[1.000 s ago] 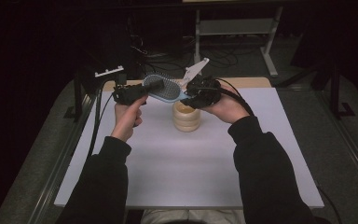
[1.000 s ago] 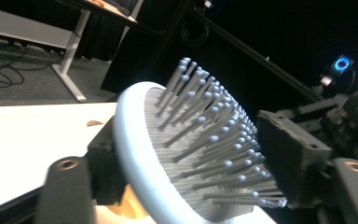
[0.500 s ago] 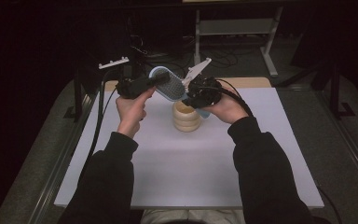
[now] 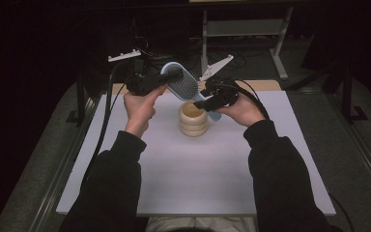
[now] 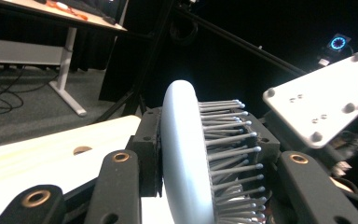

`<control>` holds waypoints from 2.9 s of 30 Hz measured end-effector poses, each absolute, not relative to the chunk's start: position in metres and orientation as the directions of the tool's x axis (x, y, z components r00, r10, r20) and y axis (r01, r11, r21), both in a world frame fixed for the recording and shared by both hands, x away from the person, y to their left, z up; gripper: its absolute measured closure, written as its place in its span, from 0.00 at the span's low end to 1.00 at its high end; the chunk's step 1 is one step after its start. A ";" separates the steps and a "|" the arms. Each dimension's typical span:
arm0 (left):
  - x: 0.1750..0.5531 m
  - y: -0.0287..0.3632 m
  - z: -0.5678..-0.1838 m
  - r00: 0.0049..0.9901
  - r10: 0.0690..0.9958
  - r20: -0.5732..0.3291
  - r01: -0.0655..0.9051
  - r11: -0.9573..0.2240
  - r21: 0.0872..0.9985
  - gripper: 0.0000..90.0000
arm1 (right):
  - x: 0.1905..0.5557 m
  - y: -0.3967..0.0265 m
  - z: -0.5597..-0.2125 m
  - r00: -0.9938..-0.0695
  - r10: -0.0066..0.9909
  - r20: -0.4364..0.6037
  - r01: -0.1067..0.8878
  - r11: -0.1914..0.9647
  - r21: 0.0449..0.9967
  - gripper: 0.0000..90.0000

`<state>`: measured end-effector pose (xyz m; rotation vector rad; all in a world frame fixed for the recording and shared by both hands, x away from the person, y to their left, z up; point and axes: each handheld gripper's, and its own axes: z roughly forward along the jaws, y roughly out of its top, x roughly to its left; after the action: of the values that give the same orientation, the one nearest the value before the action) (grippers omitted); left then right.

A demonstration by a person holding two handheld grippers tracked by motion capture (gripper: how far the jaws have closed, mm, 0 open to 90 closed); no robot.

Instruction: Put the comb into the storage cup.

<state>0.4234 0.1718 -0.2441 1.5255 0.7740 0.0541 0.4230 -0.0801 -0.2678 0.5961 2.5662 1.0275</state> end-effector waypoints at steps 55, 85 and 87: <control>0.441 0.214 -0.203 0.743 0.588 -0.321 0.309 0.124 0.943 0.64 | 0.365 -0.234 -0.337 -0.705 0.707 0.059 0.424 0.353 0.834 0.00; 0.457 0.195 -0.225 0.738 0.645 -0.199 0.272 -0.014 0.962 0.63 | 0.316 -0.278 -0.391 -0.649 0.755 0.091 0.460 0.295 0.838 0.00; 0.456 0.192 -0.227 0.741 0.648 -0.176 0.267 -0.044 0.963 0.63 | 0.314 -0.279 -0.392 -0.646 0.759 0.088 0.455 0.290 0.842 0.00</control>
<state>0.4565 0.1915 -0.2272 1.6283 0.7485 0.3607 0.3141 -0.2793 -0.3923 1.0994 2.2353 1.2907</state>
